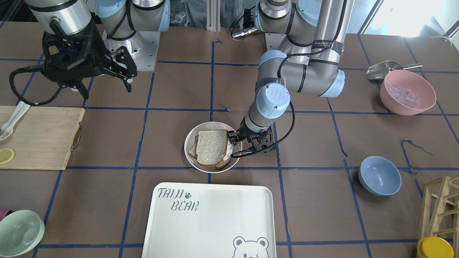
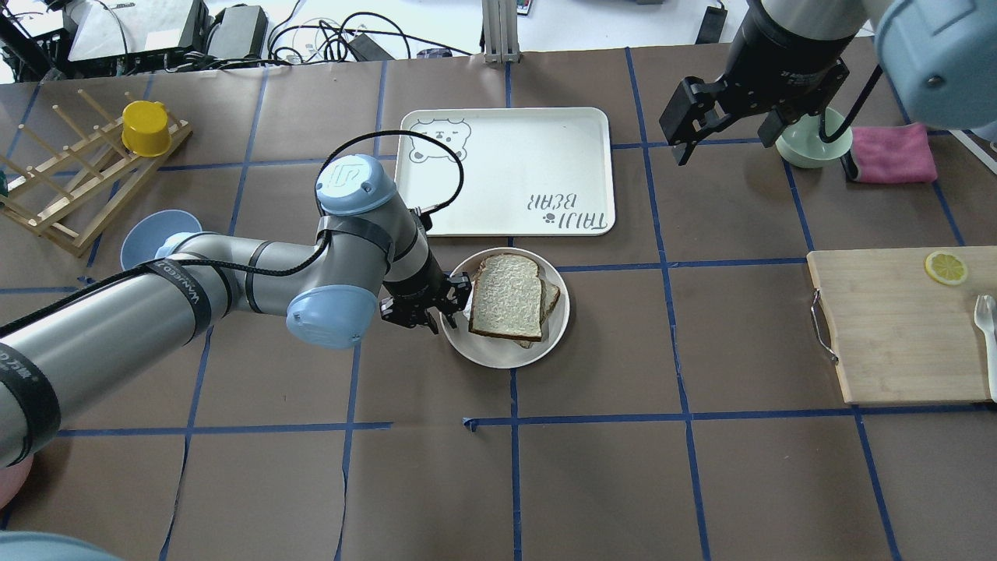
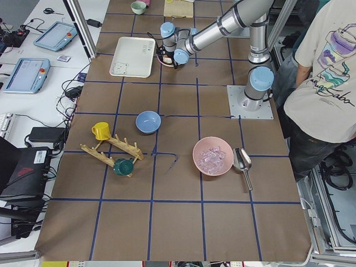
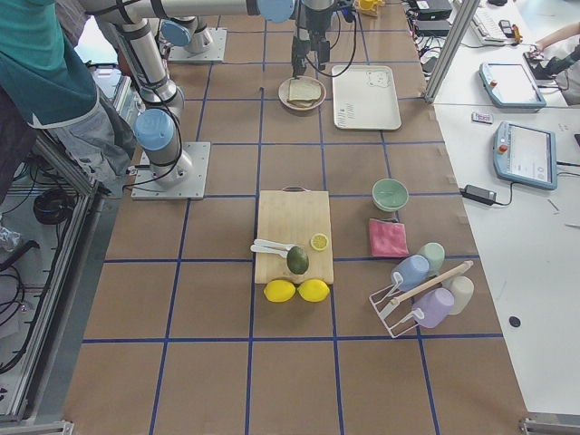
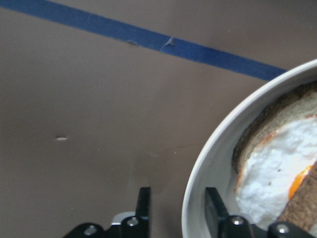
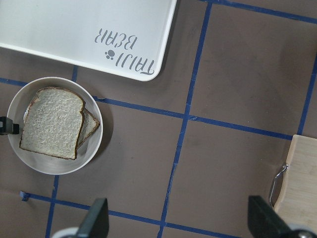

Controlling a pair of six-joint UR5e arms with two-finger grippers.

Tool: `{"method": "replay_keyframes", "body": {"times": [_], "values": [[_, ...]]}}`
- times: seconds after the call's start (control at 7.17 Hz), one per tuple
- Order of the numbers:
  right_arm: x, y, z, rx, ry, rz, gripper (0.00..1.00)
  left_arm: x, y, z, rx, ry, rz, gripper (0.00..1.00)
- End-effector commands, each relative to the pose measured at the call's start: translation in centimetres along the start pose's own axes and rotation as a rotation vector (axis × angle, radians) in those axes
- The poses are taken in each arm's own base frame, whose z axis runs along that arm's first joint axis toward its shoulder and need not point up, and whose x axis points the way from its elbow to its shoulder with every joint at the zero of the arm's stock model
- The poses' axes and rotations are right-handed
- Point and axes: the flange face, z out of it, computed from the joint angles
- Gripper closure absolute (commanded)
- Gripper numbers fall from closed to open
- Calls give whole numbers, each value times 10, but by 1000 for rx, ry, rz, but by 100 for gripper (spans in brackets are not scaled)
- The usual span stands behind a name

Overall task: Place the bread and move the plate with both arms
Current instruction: 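Move the left gripper to the plate rim and grasp it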

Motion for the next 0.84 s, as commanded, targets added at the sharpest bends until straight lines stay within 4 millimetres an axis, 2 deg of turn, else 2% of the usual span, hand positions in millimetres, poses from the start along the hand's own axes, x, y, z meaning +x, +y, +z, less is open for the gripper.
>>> {"method": "replay_keyframes", "body": {"times": [0.0, 0.28, 0.42, 0.56, 0.7], "values": [[2, 0, 1, -7, 4, 7, 0, 1, 1, -3, 2, 9, 12, 100], [1, 4, 1, -23, 6, 135, 0, 0, -2, -21, 38, 33, 23, 100], [0, 4, 0, -20, 6, 129, 0, 1, -5, -30, 30, 94, 15, 100], [0, 5, -1, -16, 8, 124, 0, -6, -14, -42, 41, 135, -10, 100], [1, 5, -2, -15, 8, 124, 0, -9, -31, -60, 59, 193, -31, 100]]}}
